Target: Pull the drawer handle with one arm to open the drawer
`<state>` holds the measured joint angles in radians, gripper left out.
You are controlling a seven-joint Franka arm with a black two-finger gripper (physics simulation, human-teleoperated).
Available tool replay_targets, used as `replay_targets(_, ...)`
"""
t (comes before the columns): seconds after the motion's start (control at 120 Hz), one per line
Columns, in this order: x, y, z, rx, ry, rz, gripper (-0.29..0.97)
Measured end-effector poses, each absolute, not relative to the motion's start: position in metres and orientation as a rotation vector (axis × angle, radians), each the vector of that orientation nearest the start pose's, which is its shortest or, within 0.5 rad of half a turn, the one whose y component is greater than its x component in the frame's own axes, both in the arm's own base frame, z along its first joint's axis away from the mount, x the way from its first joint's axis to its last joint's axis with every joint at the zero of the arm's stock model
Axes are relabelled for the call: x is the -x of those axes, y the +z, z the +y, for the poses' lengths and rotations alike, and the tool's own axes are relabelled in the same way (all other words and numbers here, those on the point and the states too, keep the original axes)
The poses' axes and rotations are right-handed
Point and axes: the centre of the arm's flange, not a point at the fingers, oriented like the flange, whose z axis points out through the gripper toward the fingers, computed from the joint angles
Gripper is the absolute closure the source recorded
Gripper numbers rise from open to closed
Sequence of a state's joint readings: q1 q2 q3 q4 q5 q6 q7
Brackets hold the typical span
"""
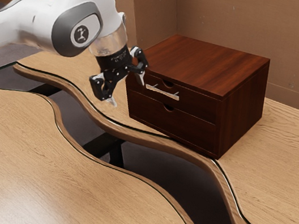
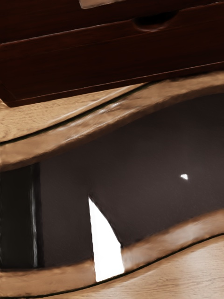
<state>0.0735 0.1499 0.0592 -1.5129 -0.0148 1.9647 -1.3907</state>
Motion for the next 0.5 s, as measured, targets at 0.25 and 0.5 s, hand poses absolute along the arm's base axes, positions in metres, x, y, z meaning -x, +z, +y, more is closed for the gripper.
replay_targets(0.25,-0.65,0.589,0.06,2.285,-0.509,-2.435,0.0)
replay_targets(0.5,-0.671,0.57,0.077,2.163,-0.551,-2.575,0.0)
